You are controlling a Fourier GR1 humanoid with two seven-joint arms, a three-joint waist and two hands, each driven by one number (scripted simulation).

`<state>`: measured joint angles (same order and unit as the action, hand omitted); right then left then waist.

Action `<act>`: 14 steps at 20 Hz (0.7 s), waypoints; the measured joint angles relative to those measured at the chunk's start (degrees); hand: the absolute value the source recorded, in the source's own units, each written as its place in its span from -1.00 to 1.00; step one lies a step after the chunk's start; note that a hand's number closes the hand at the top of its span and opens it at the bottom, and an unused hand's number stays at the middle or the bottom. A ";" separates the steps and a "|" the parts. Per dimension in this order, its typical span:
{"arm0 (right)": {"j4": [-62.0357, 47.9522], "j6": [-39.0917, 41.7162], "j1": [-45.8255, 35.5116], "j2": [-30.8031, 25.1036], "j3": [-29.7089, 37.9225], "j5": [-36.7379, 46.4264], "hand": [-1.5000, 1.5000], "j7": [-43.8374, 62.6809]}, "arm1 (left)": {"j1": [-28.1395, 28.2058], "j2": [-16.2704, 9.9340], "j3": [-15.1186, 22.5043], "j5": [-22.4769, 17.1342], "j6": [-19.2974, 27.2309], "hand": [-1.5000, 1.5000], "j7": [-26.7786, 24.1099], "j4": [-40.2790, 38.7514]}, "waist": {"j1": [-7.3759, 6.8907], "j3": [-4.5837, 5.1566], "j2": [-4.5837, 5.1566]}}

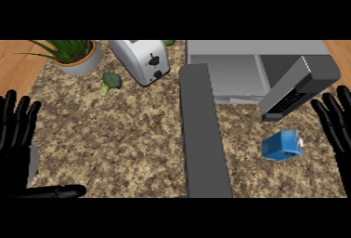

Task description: Pick up the milk, place it into the microwave and close the microwave

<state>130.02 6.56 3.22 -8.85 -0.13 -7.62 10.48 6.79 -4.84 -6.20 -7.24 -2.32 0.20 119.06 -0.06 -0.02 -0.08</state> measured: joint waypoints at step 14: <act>-2.15 1.00 6.47 2.03 2.68 4.75 -1.00 -2.38 | 10.07 -0.54 -6.42 -8.10 -6.96 -1.00 1.13 8.28 | -0.10 0.02 0.01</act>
<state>127.87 7.55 9.69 -6.82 2.55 -2.87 8.10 16.86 -5.39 -12.61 -15.34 -9.28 1.33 127.34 -0.16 0.00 -0.07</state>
